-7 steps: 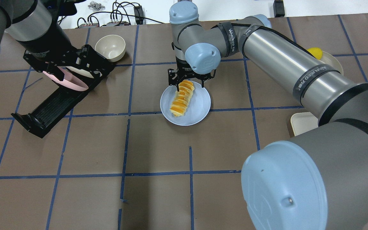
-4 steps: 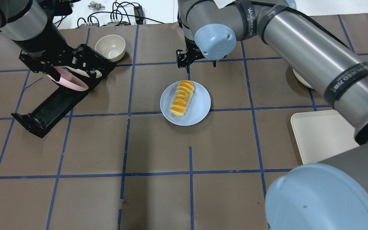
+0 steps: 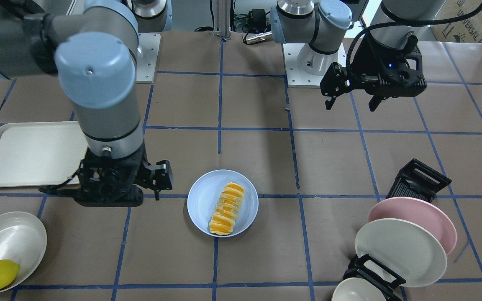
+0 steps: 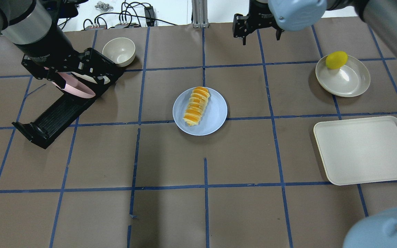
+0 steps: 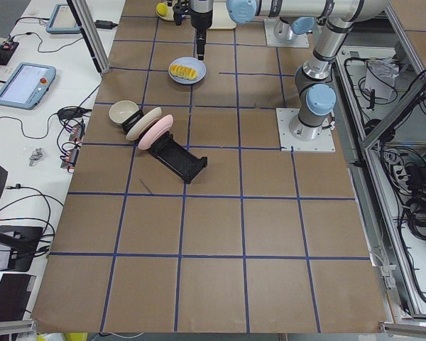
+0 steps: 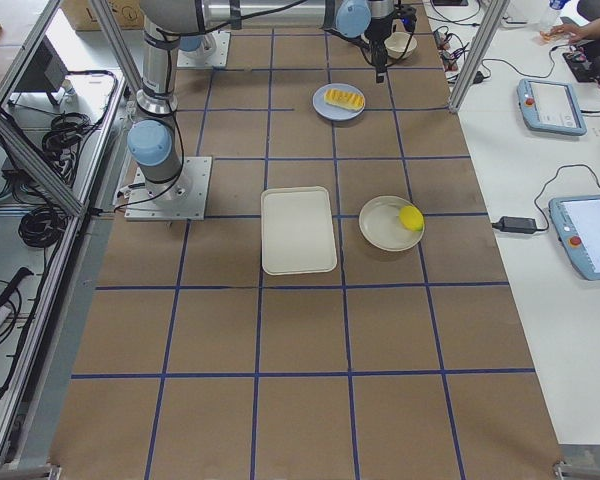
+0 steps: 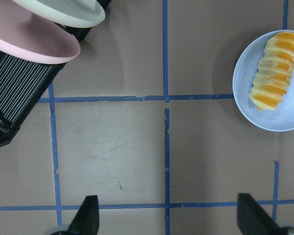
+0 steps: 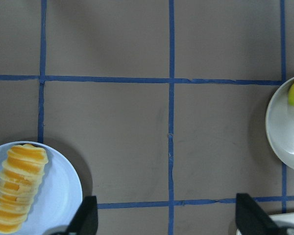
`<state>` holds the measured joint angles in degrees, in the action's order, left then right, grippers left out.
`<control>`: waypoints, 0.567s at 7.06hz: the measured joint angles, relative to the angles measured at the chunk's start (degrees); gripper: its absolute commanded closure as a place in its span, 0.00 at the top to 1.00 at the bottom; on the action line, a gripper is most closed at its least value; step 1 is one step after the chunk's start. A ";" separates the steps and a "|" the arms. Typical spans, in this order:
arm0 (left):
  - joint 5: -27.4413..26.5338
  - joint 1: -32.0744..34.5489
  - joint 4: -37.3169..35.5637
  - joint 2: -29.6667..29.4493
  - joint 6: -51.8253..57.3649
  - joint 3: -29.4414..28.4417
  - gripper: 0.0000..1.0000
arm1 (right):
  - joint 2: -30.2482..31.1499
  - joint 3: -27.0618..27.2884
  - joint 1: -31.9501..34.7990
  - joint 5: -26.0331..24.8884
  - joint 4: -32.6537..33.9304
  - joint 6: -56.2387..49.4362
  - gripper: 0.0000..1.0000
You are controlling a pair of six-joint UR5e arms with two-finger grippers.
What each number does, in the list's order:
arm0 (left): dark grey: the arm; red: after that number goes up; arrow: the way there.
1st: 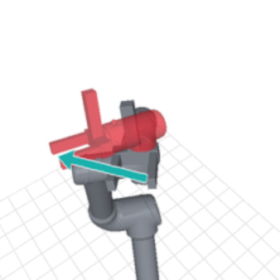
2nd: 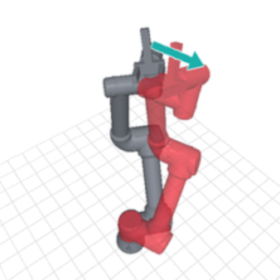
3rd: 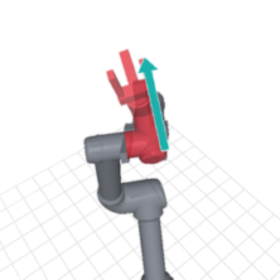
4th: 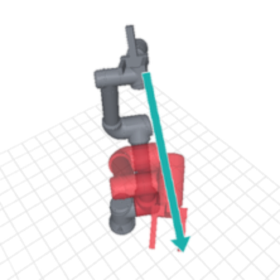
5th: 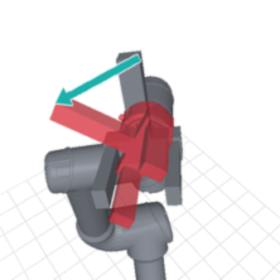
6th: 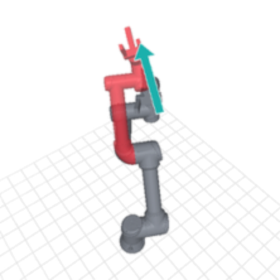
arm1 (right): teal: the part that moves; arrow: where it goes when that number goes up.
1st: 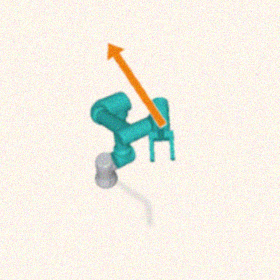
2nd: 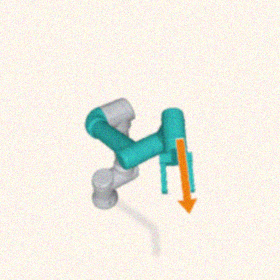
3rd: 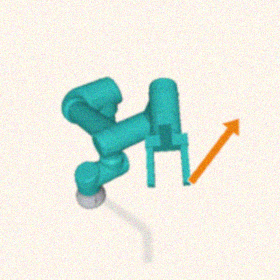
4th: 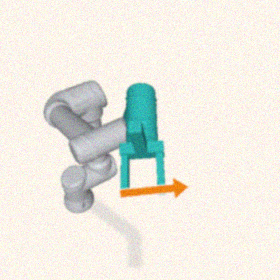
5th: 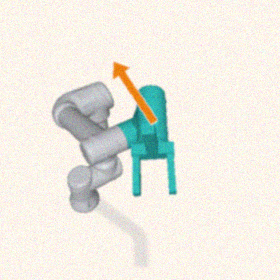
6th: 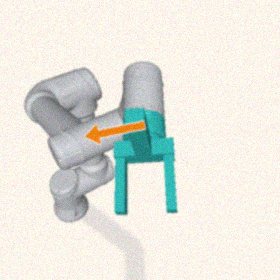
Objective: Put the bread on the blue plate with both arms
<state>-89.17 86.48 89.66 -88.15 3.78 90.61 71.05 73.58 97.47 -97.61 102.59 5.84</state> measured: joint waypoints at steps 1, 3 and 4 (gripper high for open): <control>0.05 0.00 -0.01 0.00 0.00 0.00 1.00 | 1.44 0.12 -1.13 -0.13 -0.45 -2.11 1.00; -0.07 0.06 -0.01 -0.14 0.00 0.08 1.00 | 6.03 1.17 -2.14 1.27 -9.60 -3.67 1.00; -0.09 0.08 -0.01 -0.28 -0.03 0.04 1.00 | 8.74 2.91 -2.30 1.96 -12.73 -2.14 0.97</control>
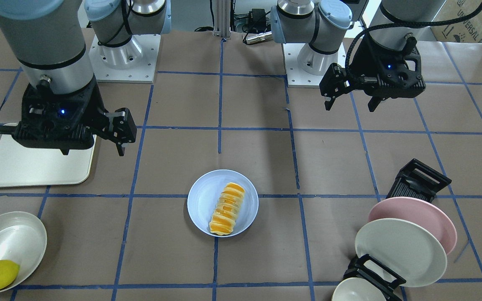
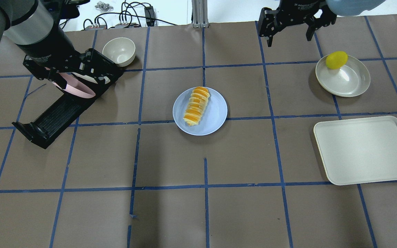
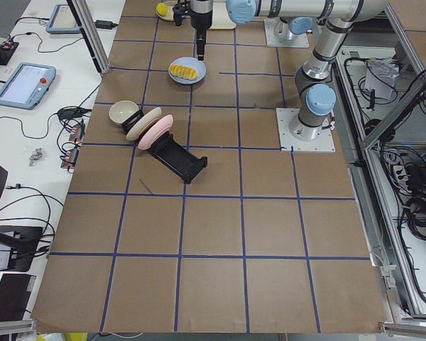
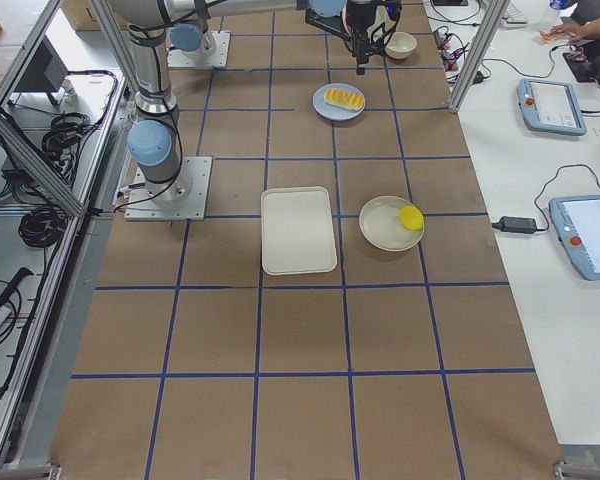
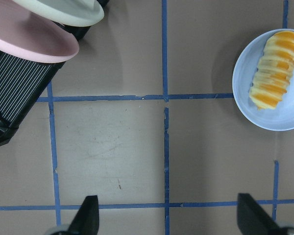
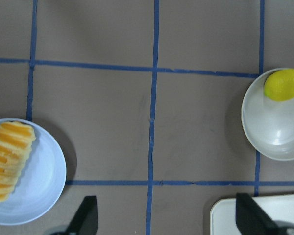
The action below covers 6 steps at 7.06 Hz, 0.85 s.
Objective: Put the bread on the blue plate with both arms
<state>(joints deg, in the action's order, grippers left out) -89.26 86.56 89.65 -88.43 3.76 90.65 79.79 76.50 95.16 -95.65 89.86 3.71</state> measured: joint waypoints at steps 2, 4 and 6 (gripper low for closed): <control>0.13 0.01 0.00 -0.13 -0.17 -0.03 1.00 | 5.88 6.03 -0.12 4.43 -1.43 -1.16 0.96; 0.20 0.01 0.00 -0.16 -0.23 -0.03 1.00 | 12.84 13.72 -0.30 6.69 -0.82 -3.30 0.97; 0.22 0.01 0.00 -0.16 -0.24 -0.03 1.00 | 15.76 15.62 -2.30 6.60 -0.49 -3.92 0.99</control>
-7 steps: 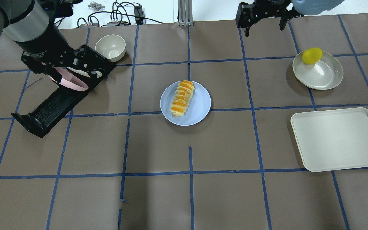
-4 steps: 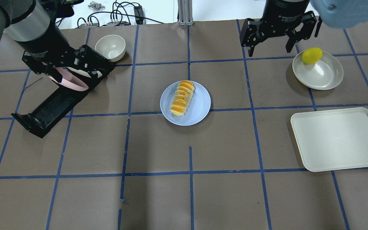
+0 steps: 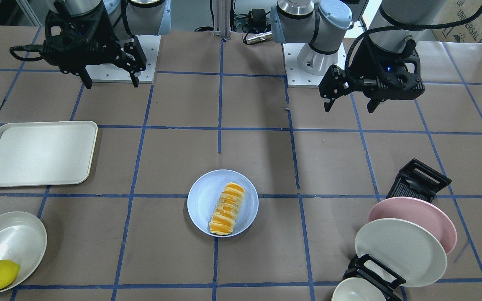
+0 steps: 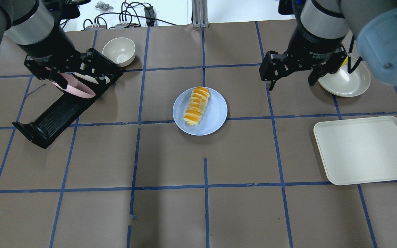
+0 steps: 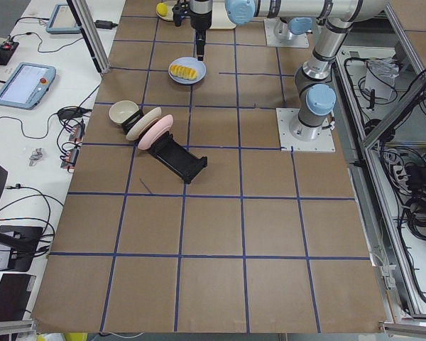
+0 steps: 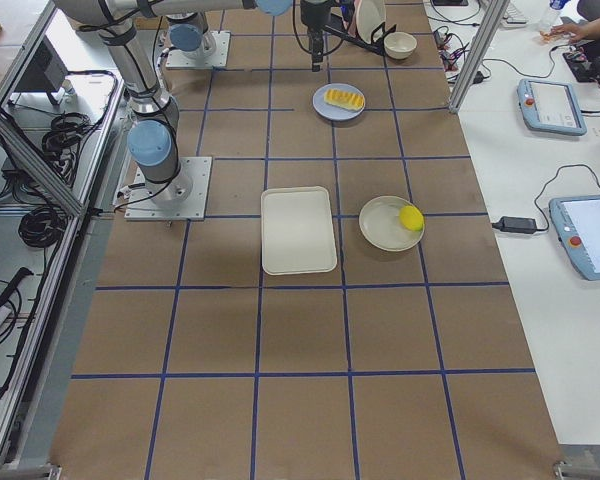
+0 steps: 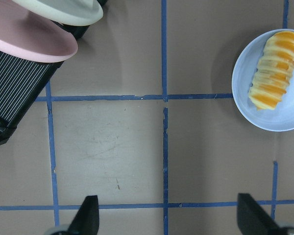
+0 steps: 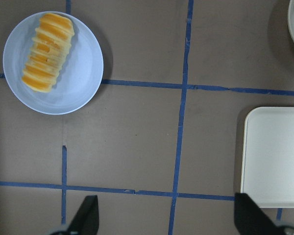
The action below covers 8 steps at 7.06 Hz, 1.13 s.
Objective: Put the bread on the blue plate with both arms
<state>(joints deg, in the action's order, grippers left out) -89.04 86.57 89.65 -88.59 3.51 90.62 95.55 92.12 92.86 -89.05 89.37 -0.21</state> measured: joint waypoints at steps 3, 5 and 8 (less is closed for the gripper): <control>0.03 0.00 -0.04 0.00 0.00 0.00 1.00 | 0.34 -0.80 -1.76 -0.02 -0.28 0.35 0.99; 0.08 0.00 -0.08 0.00 0.00 0.00 1.00 | -0.01 -1.54 -1.87 -0.08 -0.15 0.73 0.99; 0.09 0.00 -0.05 0.00 0.00 0.03 1.00 | -3.25 -6.72 -1.70 -0.17 -1.87 0.82 0.99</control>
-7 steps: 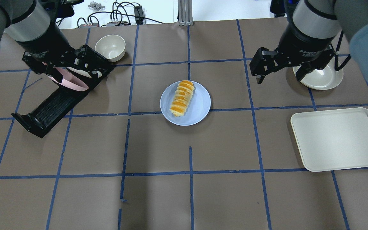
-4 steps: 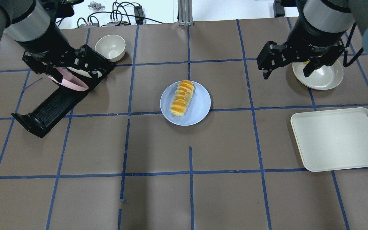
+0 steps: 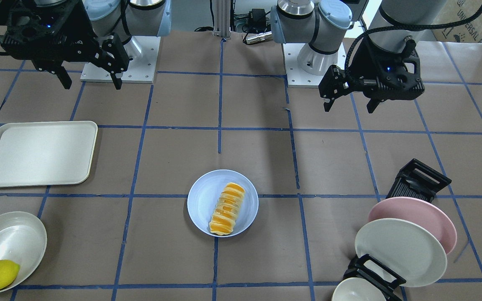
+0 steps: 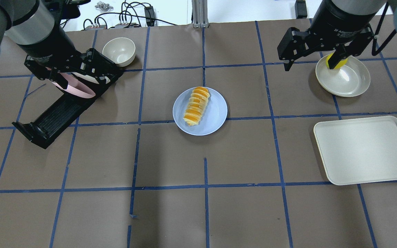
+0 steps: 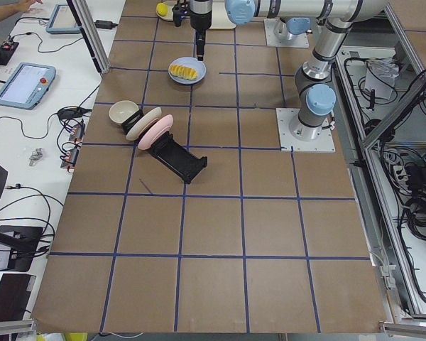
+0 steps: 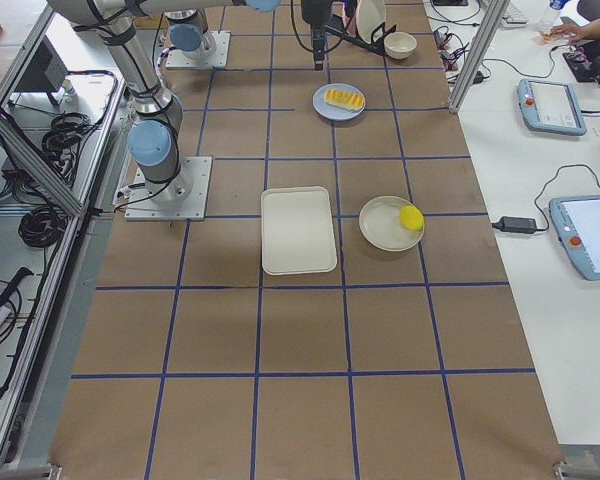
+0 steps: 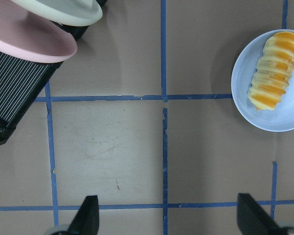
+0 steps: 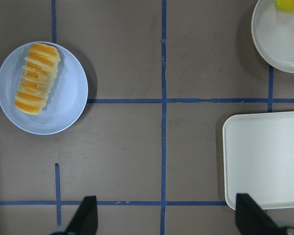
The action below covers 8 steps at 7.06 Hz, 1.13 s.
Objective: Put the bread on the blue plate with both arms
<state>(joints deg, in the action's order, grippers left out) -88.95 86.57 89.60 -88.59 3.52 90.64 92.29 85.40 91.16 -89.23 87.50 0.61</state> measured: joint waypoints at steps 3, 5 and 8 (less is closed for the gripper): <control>0.00 0.00 -0.03 0.00 0.00 -0.01 1.00 | -0.57 -0.91 0.07 -0.07 -0.78 -0.20 0.99; 0.00 0.00 -0.04 -0.02 0.00 0.05 1.00 | -0.52 -0.82 0.11 -0.09 -0.82 -0.38 0.99; -0.18 0.21 -0.02 -0.07 -1.36 0.05 1.00 | -0.60 -0.92 0.11 -0.15 -0.82 -0.46 0.99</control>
<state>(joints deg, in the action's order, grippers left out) -89.13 86.78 89.58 -88.66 2.16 90.69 91.69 84.47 91.26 -89.38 86.68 0.15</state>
